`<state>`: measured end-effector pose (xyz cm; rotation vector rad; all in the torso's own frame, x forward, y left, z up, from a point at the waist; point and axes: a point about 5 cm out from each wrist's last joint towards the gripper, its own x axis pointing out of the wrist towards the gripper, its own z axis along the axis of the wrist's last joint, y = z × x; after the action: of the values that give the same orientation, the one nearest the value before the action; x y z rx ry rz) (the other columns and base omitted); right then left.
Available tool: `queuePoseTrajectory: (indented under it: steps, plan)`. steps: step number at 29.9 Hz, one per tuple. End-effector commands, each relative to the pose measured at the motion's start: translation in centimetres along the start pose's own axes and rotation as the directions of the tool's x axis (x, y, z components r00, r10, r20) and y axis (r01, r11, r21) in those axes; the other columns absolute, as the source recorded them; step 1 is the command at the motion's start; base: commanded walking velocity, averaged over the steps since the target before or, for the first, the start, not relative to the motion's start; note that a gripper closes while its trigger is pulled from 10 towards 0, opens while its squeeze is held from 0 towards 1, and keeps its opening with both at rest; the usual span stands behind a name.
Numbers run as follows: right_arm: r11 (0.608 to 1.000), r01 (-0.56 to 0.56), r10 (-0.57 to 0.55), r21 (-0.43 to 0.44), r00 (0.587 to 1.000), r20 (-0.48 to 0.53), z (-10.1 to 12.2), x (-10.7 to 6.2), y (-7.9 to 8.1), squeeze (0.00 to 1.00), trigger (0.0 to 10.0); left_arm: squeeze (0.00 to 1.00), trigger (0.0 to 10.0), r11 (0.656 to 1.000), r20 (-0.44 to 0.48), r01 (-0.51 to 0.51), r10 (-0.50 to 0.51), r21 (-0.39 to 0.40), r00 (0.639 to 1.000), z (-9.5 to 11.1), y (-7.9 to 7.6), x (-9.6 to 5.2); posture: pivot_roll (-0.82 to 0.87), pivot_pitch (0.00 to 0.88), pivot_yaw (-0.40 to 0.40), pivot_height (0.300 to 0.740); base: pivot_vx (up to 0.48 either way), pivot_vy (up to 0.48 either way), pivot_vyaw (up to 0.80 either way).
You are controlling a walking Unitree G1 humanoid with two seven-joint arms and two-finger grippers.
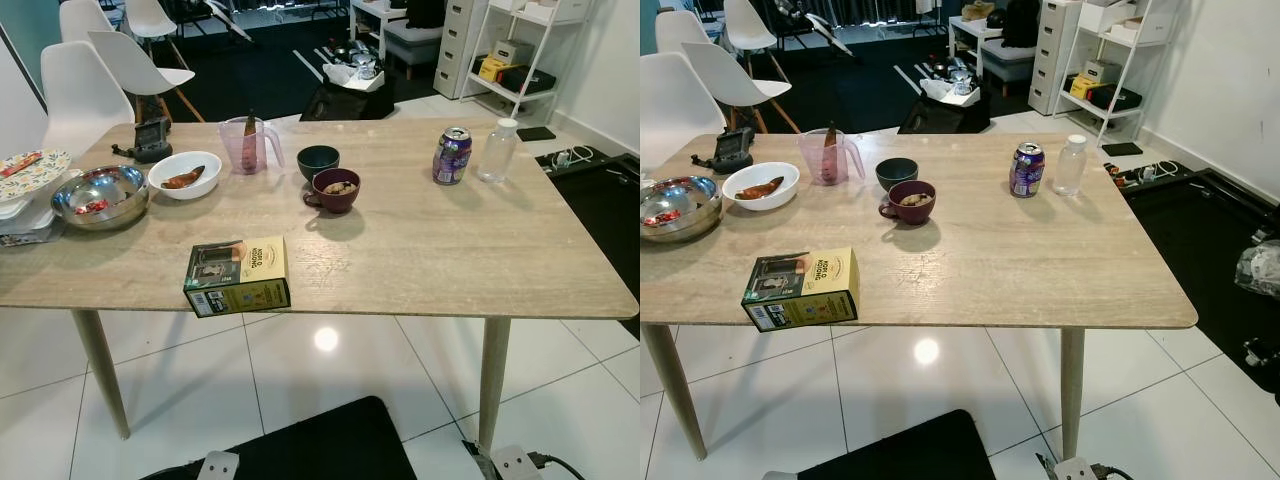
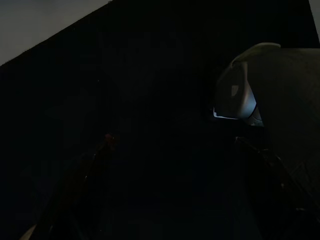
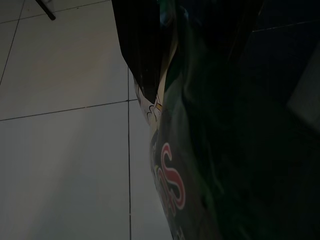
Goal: Restocking fridge
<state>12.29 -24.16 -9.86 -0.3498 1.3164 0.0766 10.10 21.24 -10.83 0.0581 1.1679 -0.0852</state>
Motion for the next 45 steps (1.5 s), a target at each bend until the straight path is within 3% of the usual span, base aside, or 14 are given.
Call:
queuePoseTrajectory:
  steps: [1, 45]
  plan:
    - [1.000, 0.010, -0.010, 0.007, 1.000, 0.001, -0.02, -0.02, -0.18, 0.00, 10.0, 0.00, 10.0, 1.000, -0.016, 0.007, -0.006, 0.005, 1.000, -0.33, -0.35, 0.03, 0.03, 0.000, -0.011, 0.740, -0.255, 0.000, 0.00]
    - [1.000, 0.006, -0.006, -0.005, 1.000, -0.003, -0.10, 0.01, 0.05, 0.00, 10.0, 0.00, 10.0, 1.000, -0.021, 0.007, -0.007, 0.018, 1.000, -0.29, -0.22, 0.01, 0.03, 0.000, -0.006, 0.740, -0.302, 0.000, 0.00]
